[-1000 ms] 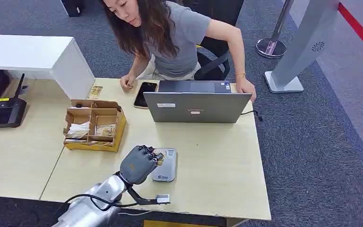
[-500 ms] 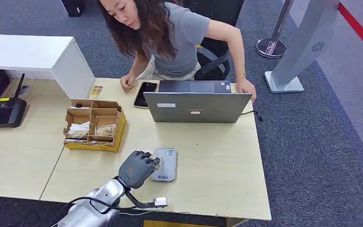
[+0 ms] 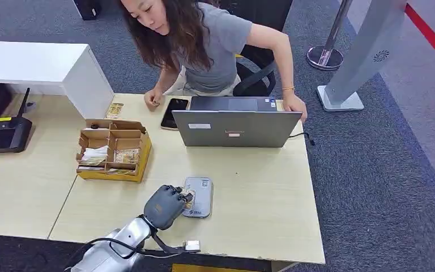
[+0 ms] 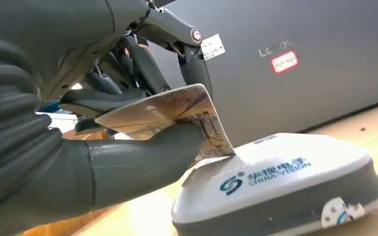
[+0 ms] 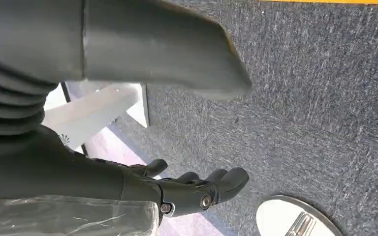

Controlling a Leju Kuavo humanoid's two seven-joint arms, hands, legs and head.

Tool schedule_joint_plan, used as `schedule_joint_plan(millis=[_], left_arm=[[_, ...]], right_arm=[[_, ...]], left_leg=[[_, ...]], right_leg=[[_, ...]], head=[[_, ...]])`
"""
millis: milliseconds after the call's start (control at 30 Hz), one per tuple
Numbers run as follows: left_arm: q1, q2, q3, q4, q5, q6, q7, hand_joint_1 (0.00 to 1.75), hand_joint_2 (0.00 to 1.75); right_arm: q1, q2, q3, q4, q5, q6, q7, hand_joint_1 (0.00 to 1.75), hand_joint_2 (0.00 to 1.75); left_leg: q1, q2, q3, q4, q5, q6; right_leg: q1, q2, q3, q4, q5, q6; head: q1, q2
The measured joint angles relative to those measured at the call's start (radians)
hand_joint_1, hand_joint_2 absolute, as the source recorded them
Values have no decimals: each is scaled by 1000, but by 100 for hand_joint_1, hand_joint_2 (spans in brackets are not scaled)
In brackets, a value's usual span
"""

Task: Pass the card to the sensor for recognition and then transmit it.

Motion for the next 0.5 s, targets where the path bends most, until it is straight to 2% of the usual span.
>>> schedule_joint_plan(millis=[267, 333, 500], left_arm=[[0, -8, 0, 16, 5, 0, -17, 171, 175], [0, -10, 0, 18, 2, 0, -18, 175, 175], [11, -5, 10, -14, -123, 1, 60, 175, 175]], right_arm=[[0, 0, 4, 0, -2, -2, -2, 0, 0], [0, 0, 5, 0, -2, -2, -2, 0, 0], [0, 0, 9, 0, -4, -1, 1, 0, 0]], left_leg=[[0, 0, 0, 0, 0, 0], [0, 0, 0, 0, 0, 0], [0, 0, 0, 0, 0, 0]], right_leg=[[0, 0, 0, 0, 0, 0], [0, 0, 0, 0, 0, 0], [0, -1, 0, 0, 0, 0]], head=[[0, 0], [0, 0], [0, 0]])
